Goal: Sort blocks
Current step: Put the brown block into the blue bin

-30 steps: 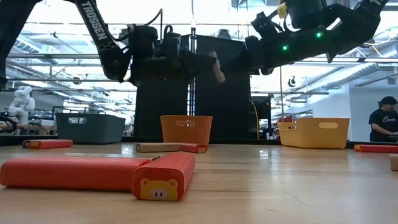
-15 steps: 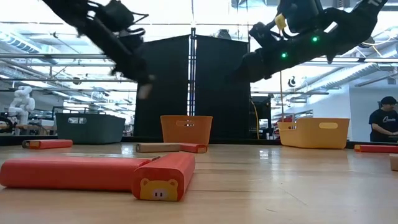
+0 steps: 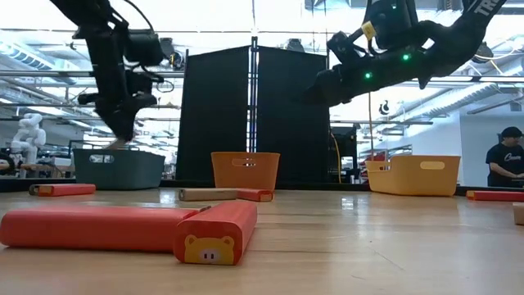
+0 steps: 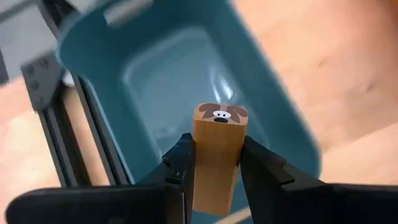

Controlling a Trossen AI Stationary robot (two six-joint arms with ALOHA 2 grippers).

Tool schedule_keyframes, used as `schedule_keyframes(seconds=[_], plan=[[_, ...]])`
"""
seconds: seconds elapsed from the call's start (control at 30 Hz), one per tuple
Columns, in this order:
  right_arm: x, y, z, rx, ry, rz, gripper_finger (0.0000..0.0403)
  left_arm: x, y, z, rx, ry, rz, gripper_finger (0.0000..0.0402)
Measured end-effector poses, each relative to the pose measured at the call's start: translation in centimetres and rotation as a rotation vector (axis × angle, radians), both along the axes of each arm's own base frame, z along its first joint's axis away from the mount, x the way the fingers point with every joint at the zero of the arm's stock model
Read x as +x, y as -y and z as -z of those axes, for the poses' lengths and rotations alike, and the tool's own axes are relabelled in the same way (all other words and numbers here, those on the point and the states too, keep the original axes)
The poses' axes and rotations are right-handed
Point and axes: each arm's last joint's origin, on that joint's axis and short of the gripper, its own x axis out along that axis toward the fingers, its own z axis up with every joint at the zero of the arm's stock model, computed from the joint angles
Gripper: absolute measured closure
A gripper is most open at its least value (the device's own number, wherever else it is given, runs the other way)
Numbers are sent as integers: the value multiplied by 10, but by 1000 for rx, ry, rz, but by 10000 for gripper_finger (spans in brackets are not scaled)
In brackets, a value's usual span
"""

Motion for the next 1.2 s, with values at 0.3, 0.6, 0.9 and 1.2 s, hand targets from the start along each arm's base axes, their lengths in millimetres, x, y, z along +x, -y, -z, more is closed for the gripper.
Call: schedule_keyframes(seconds=[0.3,0.6,0.9,1.2], plan=[[-1,5,-6,-33,55,17,135,-1,-2,11,-89,-99,76,308],[-2,7,4,11,-43,25,135,-3,-6,10,-6,-190,78,241],[-1,9,-8,-61,56,26,135,3,-9,-14,-25,-99,129,175],[-2,9,-2,-50,-5,25,135,60,32,-22,-113,340,639,173]])
